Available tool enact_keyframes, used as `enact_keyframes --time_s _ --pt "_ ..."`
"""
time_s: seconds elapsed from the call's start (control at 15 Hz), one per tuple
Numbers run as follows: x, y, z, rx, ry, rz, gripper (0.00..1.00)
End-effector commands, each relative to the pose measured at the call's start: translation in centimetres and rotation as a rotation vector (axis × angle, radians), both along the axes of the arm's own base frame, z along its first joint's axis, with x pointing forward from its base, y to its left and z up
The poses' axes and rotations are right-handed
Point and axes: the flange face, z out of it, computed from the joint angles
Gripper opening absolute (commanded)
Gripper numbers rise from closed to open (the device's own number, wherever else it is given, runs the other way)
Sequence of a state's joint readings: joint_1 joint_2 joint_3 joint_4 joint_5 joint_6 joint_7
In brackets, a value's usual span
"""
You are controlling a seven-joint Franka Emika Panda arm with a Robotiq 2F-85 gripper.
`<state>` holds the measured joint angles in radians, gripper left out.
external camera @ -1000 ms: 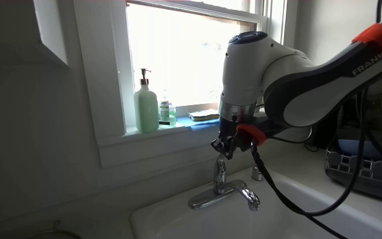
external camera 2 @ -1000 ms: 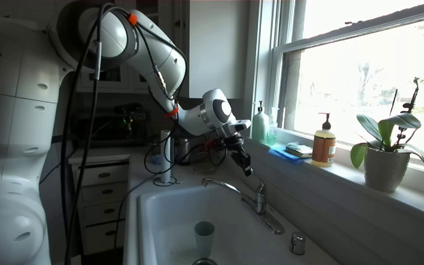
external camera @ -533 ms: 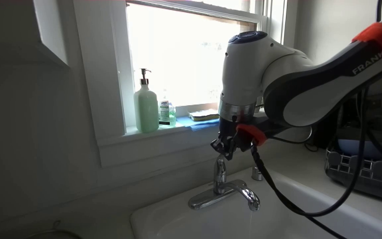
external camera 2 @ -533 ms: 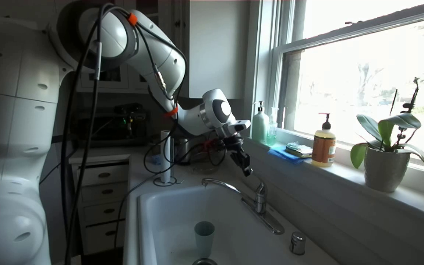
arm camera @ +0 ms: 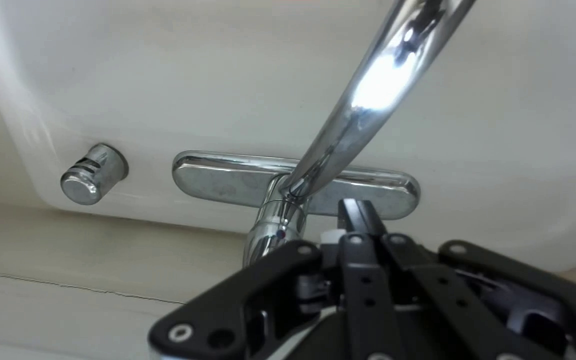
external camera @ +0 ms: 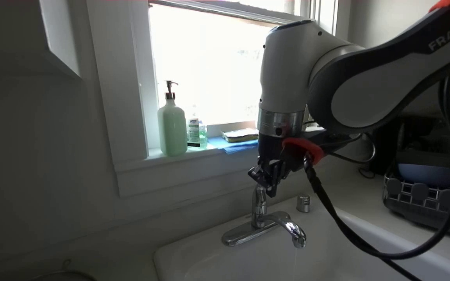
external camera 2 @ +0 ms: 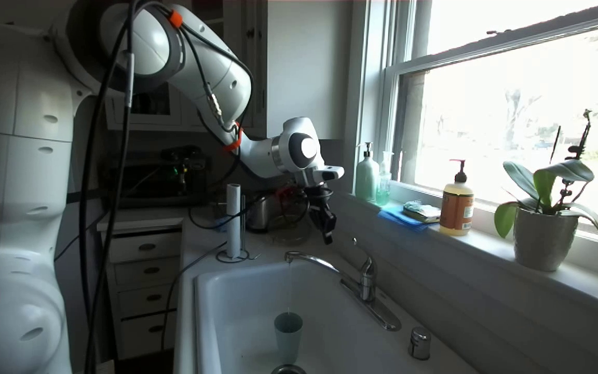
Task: Pick up the light blue cup on the counter top and put it in the sink, move the tap nozzle to the mouth of the cup and open tap using the faucet
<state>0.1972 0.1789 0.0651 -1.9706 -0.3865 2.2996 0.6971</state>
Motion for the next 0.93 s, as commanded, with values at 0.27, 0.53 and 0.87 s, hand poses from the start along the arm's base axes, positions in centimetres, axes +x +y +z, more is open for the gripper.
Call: enact_keyframes --time_s 0.27,0.53,0.87 --pt "-5.4 -0.3 2.7 0.056 0.084 0.23 0.47" --pt "-8.4 -1.3 2.6 0.091 0.156 0.406 0.75" --pt "-11.5 -3.1 3.1 0.152 0.233 0.631 1.0"
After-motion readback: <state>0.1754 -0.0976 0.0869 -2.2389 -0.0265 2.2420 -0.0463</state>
